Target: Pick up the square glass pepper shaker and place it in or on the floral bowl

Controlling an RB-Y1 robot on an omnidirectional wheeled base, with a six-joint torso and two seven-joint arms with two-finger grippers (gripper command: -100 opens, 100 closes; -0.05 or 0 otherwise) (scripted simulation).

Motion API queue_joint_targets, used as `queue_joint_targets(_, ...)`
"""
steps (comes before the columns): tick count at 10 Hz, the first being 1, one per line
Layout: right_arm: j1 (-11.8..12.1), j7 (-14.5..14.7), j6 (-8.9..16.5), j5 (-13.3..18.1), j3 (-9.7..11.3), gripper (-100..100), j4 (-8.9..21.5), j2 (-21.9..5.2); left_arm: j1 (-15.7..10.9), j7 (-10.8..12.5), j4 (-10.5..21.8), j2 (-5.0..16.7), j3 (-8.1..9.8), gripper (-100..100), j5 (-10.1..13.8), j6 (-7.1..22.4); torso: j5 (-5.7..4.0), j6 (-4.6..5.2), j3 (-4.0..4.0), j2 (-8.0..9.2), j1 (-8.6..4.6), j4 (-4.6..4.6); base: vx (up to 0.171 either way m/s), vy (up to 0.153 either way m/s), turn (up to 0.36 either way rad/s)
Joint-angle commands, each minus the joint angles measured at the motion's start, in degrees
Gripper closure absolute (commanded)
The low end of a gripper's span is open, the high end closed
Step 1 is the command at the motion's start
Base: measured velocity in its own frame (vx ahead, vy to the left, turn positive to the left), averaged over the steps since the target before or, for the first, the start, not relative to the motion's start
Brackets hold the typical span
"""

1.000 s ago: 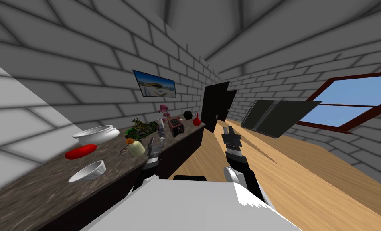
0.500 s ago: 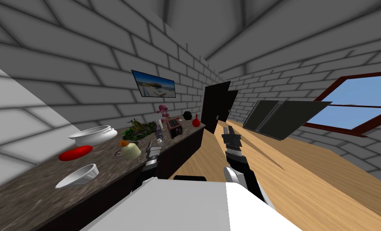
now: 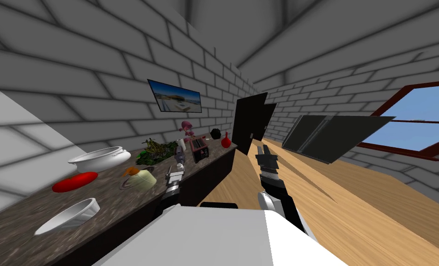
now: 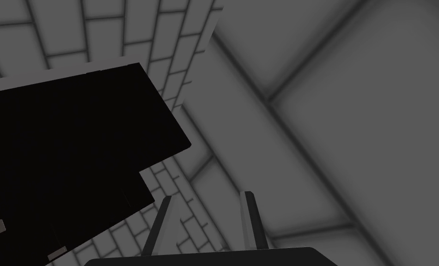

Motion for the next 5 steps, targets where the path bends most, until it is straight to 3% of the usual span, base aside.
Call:
queue_joint_targets(1, 0.0, 0.0, 0.0, 0.0, 0.0, 0, 0.0, 0.0, -0.08, 1.66, 0.55, -1.02, 0.99, -100, 1.74, 1.11, 0.0, 0.0, 0.0, 0.0, 0.0, 0.0, 0.071, 0.003, 0.01)
queue_joint_targets(5, -0.01, 0.0, 0.0, 0.0, 0.0, 0, 0.0, 0.0, -0.88, 4.64, 2.87, -5.75, 2.75, -100, 4.85, 2.29, 0.01, 0.0, 0.1, 0.18, 0.04, 0.04, 0.053, 0.01, 0.011)
